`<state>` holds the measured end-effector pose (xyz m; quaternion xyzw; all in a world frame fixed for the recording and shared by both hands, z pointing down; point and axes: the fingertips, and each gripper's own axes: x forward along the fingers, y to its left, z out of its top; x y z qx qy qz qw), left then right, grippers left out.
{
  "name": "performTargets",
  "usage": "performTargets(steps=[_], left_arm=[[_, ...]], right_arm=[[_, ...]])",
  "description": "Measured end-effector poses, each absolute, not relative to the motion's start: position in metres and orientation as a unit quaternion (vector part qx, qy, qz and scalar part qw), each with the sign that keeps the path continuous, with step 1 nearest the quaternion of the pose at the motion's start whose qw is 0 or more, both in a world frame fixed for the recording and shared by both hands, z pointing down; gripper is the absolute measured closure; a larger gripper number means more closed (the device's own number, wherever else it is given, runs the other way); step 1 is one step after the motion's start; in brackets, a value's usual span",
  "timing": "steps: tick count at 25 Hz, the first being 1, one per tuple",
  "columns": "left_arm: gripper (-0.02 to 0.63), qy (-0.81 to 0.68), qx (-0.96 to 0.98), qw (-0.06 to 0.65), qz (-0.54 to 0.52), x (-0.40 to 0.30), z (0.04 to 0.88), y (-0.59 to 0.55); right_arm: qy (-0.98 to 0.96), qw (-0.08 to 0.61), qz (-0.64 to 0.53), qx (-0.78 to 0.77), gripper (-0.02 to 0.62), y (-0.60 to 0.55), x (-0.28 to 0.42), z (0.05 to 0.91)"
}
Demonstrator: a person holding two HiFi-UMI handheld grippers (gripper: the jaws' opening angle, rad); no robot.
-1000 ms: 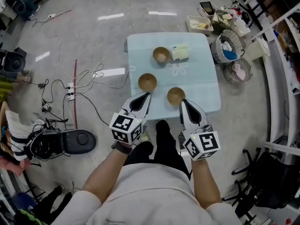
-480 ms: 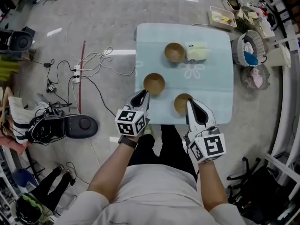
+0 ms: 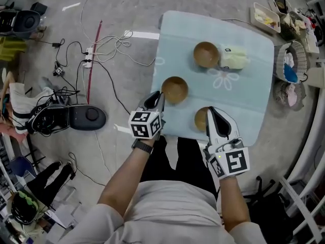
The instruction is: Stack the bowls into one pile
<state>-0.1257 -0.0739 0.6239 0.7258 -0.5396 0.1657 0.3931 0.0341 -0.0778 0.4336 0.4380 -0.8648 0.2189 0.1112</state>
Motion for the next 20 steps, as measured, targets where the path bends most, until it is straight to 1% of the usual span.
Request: performTargets(steps=[5,11,20], left_arm=[[0.577,-0.551,0.705,0.412,0.172,-0.13,0.645,-0.081],[0.575,-0.542,0.701,0.431,0.171,-0.13,0.663,-0.082],[0.577,-0.538,0.688,0.458,0.167,-0.13,0.682,-0.083]], right_arm=[[-0.877,0.123,0.228,0.405,0.584,-0.088,0.016,0.456],[-0.887,0.131,0.227,0.38,0.584,-0.1,-0.007,0.473],[-0.885,0.139,0.23,0.38,0.584,-0.103,-0.008,0.48]])
